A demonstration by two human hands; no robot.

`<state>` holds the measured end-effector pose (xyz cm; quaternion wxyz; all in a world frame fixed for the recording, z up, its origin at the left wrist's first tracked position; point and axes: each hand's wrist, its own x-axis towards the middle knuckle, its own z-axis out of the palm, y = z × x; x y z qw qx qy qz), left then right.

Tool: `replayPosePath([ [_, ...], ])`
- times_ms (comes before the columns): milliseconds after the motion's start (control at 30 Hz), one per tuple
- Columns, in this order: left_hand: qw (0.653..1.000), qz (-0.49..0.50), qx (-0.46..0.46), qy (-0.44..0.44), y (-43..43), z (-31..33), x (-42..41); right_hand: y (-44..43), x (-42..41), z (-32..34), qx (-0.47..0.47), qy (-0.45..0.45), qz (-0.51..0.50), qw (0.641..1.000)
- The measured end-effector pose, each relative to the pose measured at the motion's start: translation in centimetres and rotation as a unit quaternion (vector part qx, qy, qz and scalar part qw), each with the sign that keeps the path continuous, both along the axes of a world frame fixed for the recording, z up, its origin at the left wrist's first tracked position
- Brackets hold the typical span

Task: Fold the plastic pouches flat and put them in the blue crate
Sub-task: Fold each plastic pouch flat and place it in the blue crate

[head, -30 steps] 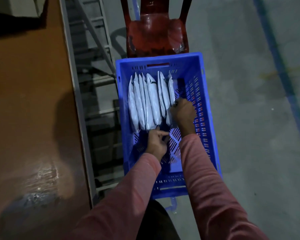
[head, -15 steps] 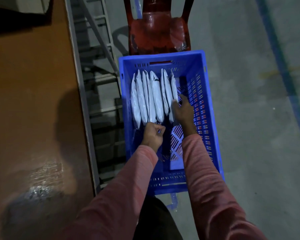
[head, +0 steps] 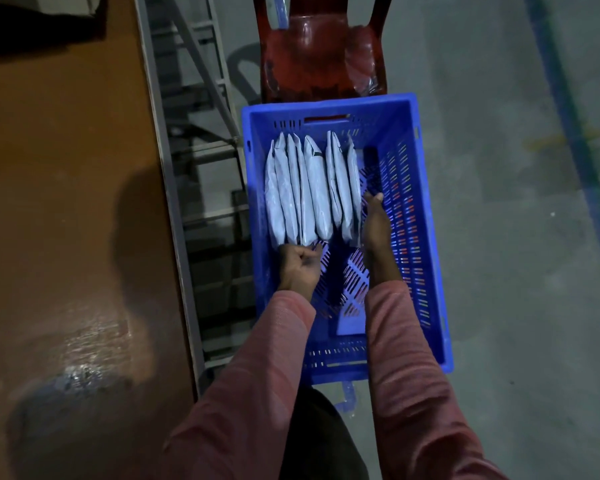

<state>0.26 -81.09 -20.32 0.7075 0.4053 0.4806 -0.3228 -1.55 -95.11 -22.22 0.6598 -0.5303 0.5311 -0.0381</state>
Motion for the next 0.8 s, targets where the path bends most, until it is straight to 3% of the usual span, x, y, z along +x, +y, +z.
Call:
replayPosePath([
  [67, 0.993, 0.107, -0.045, 0.001, -0.1, 0.2, 0.7, 0.6, 0.0, 1.3, 0.037, -0.014, -0.002, 0.999],
  [133, 0.998, 0.066, -0.01, -0.01, -0.2, -0.1, 1.2, 0.7, -0.1, 1.1, 0.056, -0.026, 0.01, 0.998],
  [200, 0.997, 0.055, -0.007, 0.044, 0.5, -1.4, 1.3, 0.6, -0.2, 1.0, 0.054, -0.029, -0.008, 0.998],
  [233, 0.999, -0.042, 0.022, 0.008, 0.3, -2.2, 0.7, 0.7, -0.3, 1.2, 0.046, -0.023, -0.01, 0.999],
  [300, 0.998, -0.01, -0.035, 0.054, 0.4, -1.9, 0.1, 0.9, -0.5, 1.5, 0.039, -0.022, -0.02, 0.999],
  [333, 0.999, -0.042, 0.015, 0.015, 0.4, -0.4, -0.3, 0.9, -0.6, 1.4, 0.035, -0.021, -0.019, 0.999],
  [467, 0.986, -0.093, 0.135, 0.021, -0.5, 0.7, -1.2, 1.4, -1.5, 2.5, 0.006, -0.03, 0.012, 0.999],
  [533, 0.97, -0.122, 0.208, -0.014, -0.4, -3.2, -2.4, 1.9, -2.3, 3.4, -0.033, -0.03, 0.038, 0.998],
  [600, 0.963, -0.139, 0.223, -0.054, -0.3, -3.7, -3.5, 2.6, -3.5, 4.5, -0.091, -0.008, 0.046, 0.995],
  [700, 0.947, -0.181, 0.229, -0.13, 0.8, 4.1, -4.4, 3.7, -5.7, 6.2, -0.112, -0.008, 0.04, 0.993],
  [800, 0.913, -0.249, 0.243, -0.214, 2.6, 5.6, -4.9, 5.2, -7.7, 8.1, -0.123, -0.024, 0.042, 0.991],
])
